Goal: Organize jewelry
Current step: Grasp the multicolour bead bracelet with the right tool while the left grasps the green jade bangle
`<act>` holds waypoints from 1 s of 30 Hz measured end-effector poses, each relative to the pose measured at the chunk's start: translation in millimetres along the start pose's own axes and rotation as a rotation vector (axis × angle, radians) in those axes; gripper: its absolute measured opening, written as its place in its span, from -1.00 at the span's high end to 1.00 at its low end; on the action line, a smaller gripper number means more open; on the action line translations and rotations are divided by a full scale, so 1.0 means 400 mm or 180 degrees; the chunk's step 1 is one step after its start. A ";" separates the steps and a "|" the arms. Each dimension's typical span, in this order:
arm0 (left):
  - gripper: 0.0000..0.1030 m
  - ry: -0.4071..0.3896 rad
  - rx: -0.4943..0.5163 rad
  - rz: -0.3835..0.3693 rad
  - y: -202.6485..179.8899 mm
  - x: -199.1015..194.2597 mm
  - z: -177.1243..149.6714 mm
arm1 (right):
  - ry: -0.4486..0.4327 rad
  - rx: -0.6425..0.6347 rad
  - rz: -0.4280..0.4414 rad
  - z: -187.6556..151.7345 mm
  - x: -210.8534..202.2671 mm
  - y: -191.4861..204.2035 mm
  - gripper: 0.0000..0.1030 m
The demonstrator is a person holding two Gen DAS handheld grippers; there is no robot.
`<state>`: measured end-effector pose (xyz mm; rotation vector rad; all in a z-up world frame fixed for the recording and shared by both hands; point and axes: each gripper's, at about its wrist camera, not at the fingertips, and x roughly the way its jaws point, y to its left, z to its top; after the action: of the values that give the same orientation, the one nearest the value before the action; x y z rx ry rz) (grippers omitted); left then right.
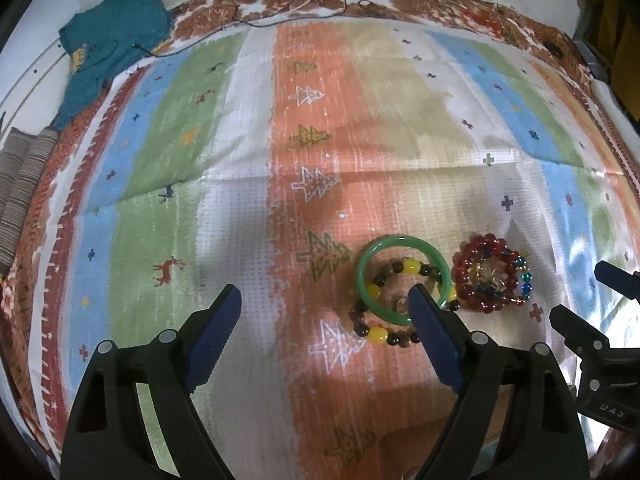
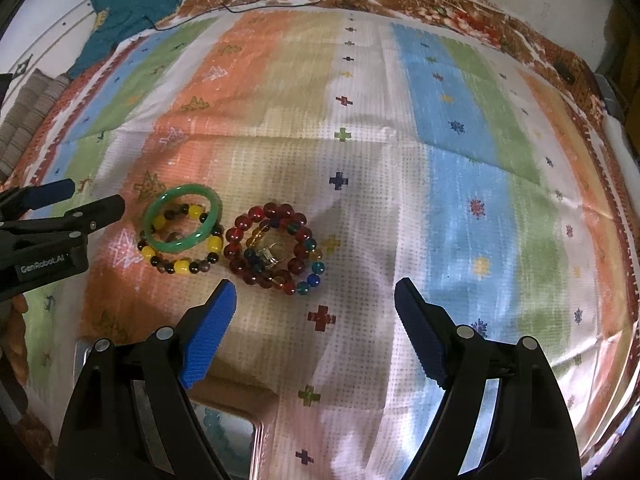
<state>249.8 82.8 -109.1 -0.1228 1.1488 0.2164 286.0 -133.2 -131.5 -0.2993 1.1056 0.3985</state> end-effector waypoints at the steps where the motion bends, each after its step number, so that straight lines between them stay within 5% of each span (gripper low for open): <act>1: -0.61 0.0019 -0.0003 -0.0005 0.000 0.007 0.002 | 0.0004 0.0001 -0.0009 0.001 0.002 -0.001 -0.58; 15: -0.29 0.0059 0.0126 0.0013 -0.019 0.077 0.034 | 0.0159 -0.0020 -0.0054 0.030 0.074 -0.002 -0.57; 23: -0.16 0.0173 0.0107 -0.0028 -0.002 0.125 0.038 | 0.0241 -0.0023 -0.0024 0.045 0.105 -0.004 -0.37; 30: -0.07 0.0221 0.0171 -0.0033 -0.011 0.150 0.033 | 0.0296 -0.0003 0.0058 0.045 0.128 -0.015 0.09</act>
<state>286.0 87.7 -158.7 -0.0894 1.2220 0.1729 323.3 -122.7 -170.0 -0.3113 1.1999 0.4044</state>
